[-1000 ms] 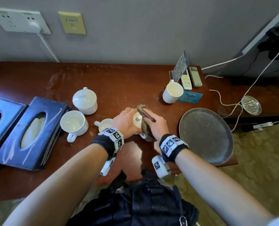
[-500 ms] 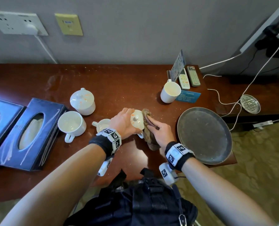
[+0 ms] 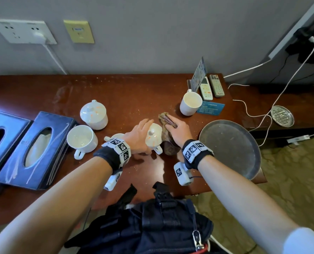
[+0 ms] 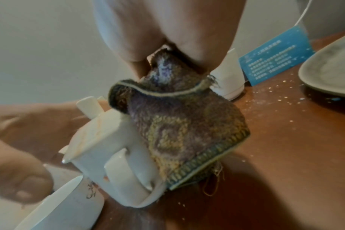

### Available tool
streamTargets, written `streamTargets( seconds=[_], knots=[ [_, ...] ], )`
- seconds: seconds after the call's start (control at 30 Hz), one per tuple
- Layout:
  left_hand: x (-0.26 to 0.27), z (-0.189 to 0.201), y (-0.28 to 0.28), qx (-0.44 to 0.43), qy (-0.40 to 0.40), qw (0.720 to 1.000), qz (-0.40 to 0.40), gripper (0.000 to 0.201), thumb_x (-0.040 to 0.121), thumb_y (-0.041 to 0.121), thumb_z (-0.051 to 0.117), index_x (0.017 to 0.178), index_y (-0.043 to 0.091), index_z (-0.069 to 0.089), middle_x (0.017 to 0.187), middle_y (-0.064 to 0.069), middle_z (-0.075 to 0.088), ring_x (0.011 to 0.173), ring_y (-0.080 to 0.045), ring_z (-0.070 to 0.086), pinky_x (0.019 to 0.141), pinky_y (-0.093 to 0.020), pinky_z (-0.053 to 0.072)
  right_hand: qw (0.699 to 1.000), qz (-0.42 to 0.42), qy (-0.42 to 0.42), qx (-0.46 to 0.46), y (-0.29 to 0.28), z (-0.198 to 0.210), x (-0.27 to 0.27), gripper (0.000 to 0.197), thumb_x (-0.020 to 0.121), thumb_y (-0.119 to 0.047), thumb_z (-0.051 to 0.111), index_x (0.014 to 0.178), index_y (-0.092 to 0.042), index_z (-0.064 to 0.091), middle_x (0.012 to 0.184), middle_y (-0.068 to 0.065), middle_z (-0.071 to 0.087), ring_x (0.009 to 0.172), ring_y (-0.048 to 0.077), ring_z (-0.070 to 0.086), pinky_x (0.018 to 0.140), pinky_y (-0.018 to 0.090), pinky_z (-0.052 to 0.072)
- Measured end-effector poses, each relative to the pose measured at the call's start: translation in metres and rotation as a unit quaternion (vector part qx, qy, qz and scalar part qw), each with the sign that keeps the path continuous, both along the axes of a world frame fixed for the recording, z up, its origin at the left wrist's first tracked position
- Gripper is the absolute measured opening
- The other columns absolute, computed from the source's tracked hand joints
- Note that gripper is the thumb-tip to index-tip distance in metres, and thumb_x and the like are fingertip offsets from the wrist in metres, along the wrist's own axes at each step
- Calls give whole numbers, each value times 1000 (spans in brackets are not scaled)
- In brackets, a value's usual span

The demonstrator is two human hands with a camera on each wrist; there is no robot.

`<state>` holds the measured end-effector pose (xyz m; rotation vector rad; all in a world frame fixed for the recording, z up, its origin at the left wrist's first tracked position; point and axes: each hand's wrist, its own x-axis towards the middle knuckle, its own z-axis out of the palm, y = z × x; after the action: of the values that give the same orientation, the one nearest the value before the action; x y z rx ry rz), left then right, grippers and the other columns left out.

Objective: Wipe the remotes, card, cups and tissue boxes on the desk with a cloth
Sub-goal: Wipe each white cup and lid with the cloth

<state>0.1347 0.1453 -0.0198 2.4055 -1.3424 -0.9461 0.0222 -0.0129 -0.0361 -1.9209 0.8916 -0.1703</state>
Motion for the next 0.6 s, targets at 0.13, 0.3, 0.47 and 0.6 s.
streamTargets(
  seconds=[0.13,0.3,0.47,0.6],
  knots=[
    [1,3,-1,-18,-39,999,-4,101,78,39,80,156,18,18,157,4,24,138,-22,37,100,-41,45,1000,-5,5,0,-2,-1,-12,41,94,-13,61,134,-21,60,133,-3,62,123,15,55,104,22,37],
    [-8,1,2,-25,-41,997,64,100,75,49,81,150,13,26,145,-4,35,125,-26,50,96,-38,47,1000,9,-13,2,-1,5,-4,38,94,-13,60,131,-21,62,131,-4,63,124,14,54,109,26,37],
    [-6,1,4,-19,-35,998,47,97,80,53,75,153,13,25,148,-5,35,122,-30,55,95,-36,45,996,73,-35,24,19,9,10,37,96,-17,57,131,-26,62,136,-7,59,130,10,49,114,29,35],
    [1,2,4,-11,-41,998,36,90,77,52,76,148,19,32,142,-4,41,115,-33,59,93,-42,49,993,113,-16,-13,44,2,-10,52,99,-17,51,149,-30,39,158,-5,31,144,8,27,119,28,21]
  ],
)
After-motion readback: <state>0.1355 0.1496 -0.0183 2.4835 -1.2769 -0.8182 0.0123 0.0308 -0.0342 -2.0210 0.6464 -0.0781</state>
